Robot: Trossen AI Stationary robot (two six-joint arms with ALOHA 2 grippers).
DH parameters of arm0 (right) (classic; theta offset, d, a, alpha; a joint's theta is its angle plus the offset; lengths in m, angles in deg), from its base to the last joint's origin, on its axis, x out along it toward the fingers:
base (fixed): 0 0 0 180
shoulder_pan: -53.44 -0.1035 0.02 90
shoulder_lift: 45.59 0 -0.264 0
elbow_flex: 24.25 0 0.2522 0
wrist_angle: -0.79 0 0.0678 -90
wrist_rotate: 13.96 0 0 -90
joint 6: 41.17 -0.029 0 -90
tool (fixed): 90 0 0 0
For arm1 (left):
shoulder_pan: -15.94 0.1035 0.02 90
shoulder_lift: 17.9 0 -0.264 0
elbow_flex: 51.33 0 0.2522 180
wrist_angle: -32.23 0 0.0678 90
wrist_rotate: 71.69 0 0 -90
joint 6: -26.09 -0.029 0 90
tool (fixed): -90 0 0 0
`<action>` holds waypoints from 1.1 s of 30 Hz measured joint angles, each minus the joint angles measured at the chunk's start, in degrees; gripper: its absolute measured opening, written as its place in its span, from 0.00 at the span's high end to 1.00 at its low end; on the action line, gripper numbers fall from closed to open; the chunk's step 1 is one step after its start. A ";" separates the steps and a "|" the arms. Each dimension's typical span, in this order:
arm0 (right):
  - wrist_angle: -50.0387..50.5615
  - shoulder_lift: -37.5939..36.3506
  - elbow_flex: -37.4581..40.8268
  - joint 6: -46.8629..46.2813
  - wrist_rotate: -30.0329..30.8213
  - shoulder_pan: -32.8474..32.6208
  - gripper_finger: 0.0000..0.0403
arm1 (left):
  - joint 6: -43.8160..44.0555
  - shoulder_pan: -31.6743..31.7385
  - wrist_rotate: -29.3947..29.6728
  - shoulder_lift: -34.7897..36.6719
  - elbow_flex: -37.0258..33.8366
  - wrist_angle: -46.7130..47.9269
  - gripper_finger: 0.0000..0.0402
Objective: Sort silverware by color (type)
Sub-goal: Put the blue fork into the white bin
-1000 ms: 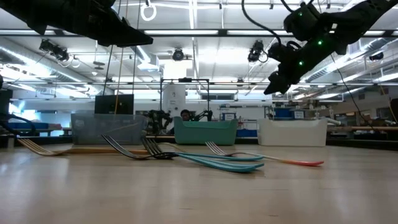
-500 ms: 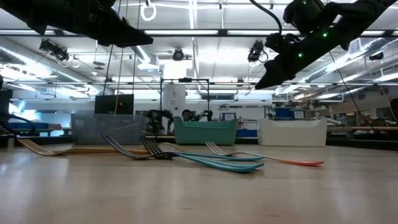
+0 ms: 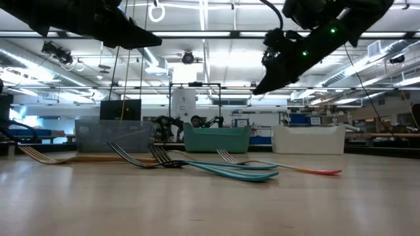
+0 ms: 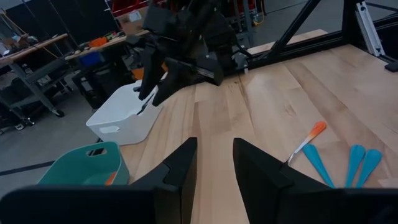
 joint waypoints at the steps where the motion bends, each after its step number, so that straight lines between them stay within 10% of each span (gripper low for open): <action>1: -0.08 1.06 -1.15 -0.04 -0.02 -0.50 0.67 | 0.02 -0.02 0.00 -0.02 0.00 0.02 0.72; 33: 6.11 25.14 -26.27 -8.74 -8.11 -15.09 0.67 | 10.69 -5.81 0.02 0.20 11.32 23.68 0.72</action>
